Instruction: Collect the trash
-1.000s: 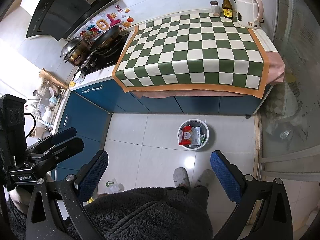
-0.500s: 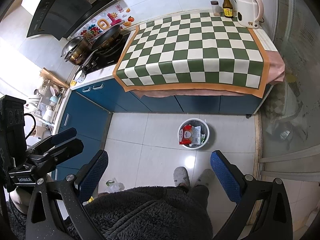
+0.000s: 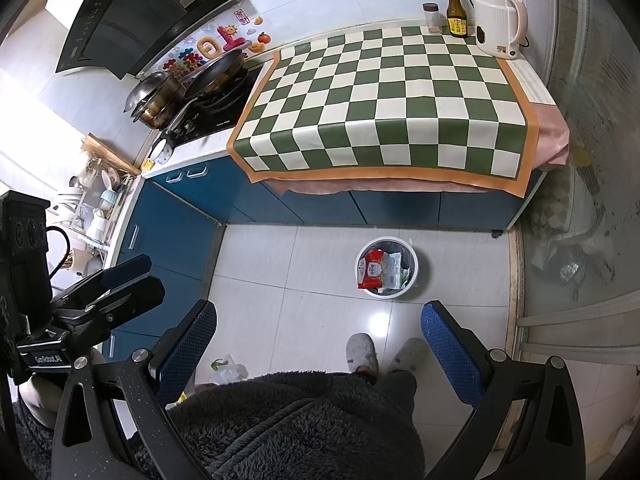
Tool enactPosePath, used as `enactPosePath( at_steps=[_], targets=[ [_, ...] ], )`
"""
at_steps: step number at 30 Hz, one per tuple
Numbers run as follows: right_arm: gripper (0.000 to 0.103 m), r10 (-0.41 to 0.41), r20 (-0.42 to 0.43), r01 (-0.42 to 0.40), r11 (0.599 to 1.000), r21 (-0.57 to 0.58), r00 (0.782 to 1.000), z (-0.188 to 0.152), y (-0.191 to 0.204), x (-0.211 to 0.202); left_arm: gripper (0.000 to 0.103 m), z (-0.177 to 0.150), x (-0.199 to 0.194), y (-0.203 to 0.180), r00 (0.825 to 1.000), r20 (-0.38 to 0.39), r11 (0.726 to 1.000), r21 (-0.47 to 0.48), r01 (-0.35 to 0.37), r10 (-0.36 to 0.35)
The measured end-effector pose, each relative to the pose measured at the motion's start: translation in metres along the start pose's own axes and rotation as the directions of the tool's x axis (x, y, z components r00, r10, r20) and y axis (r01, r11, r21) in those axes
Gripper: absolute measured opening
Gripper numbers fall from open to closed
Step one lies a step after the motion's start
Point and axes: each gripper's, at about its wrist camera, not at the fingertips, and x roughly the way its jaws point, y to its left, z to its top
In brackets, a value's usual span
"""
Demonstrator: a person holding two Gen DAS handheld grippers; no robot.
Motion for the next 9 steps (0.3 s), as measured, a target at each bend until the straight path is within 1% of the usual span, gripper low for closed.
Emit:
enactPosePath(
  at_steps=[5, 9],
  targets=[
    [0.103, -0.001, 0.0, 0.001, 1.0, 0.001, 1.0, -0.0006, 0.0009, 0.0003, 0.103, -0.002, -0.0007, 0.0013, 1.0, 0.002, 1.0, 0.002, -0.001, 0.001],
    [0.103, -0.001, 0.002, 0.001, 1.0, 0.003, 1.0, -0.0006, 0.0028, 0.0014, 0.103, 0.0028, -0.004, 0.0012, 1.0, 0.012, 1.0, -0.003, -0.007, 0.007]
  ],
)
